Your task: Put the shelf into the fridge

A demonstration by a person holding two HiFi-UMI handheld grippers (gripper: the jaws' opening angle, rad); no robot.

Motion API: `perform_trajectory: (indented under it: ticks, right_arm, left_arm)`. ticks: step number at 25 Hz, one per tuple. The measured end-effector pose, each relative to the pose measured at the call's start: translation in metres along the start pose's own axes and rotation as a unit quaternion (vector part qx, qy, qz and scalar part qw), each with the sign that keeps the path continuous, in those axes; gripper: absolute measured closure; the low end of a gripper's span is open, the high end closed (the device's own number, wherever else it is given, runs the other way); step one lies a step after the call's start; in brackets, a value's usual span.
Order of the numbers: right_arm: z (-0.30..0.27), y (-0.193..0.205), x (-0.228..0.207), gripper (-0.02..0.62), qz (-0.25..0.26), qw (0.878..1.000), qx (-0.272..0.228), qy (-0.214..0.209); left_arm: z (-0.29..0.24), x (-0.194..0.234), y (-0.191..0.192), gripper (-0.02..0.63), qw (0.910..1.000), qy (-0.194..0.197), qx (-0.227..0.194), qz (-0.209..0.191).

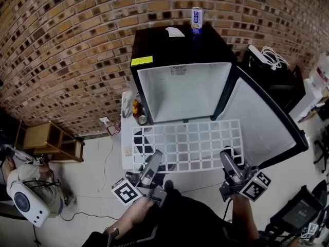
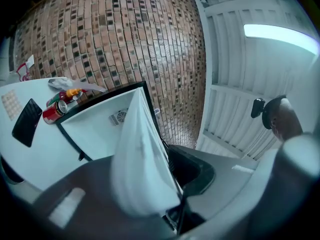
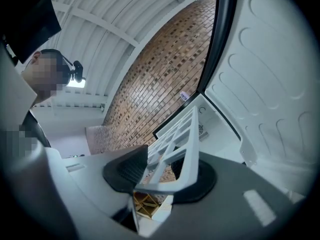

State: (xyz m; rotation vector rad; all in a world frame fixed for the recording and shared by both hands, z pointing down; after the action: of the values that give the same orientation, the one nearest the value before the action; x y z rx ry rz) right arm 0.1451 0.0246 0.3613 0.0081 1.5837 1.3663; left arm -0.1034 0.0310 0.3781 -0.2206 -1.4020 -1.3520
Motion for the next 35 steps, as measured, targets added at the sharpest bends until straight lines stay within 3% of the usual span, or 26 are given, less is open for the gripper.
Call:
perform_trajectory:
  ticks: [3, 11, 22, 27, 30, 35]
  right_arm:
    - [-0.022, -0.003, 0.0, 0.439, -0.018, 1.0, -0.002, 0.009]
    - [-0.056, -0.001, -0.026, 0.439, 0.002, 0.999, 0.0, 0.033]
    - [-0.093, -0.006, -0.036, 0.439, -0.008, 0.997, -0.007, 0.074]
    - [-0.101, -0.004, -0.05, 0.439, -0.021, 0.995, 0.004, 0.092]
    - [-0.104, -0.009, -0.07, 0.438, -0.012, 0.996, 0.001, 0.09]
    - [-0.119, -0.013, -0.084, 0.437, -0.038, 0.995, 0.016, 0.086]
  left_arm:
    - [-0.012, 0.015, -0.012, 0.537, 1.0, 0.002, 0.007, 0.002]
    - [-0.038, 0.052, -0.037, 0.536, 0.9995, 0.007, 0.021, 0.022]
    - [-0.073, 0.084, -0.061, 0.535, 0.9978, 0.029, 0.044, 0.04]
    - [-0.085, 0.098, -0.061, 0.534, 0.9974, 0.019, 0.049, 0.049]
    - [-0.095, 0.109, -0.055, 0.534, 0.9967, 0.01, 0.059, 0.055]
    - [-0.107, 0.119, -0.052, 0.532, 0.9969, -0.01, 0.054, 0.056]
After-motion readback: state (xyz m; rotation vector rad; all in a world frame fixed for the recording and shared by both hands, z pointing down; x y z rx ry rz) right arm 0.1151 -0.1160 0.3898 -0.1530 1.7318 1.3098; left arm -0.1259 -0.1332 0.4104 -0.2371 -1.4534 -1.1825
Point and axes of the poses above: the fingertips, and each gripper's own axes: z backward along the fingers, x to its left, y out of its underside, the point moved 2 cm from there along z, backward along the fingers, and after that the axes turned 5 degrees about -z, right-handed, at the moved point
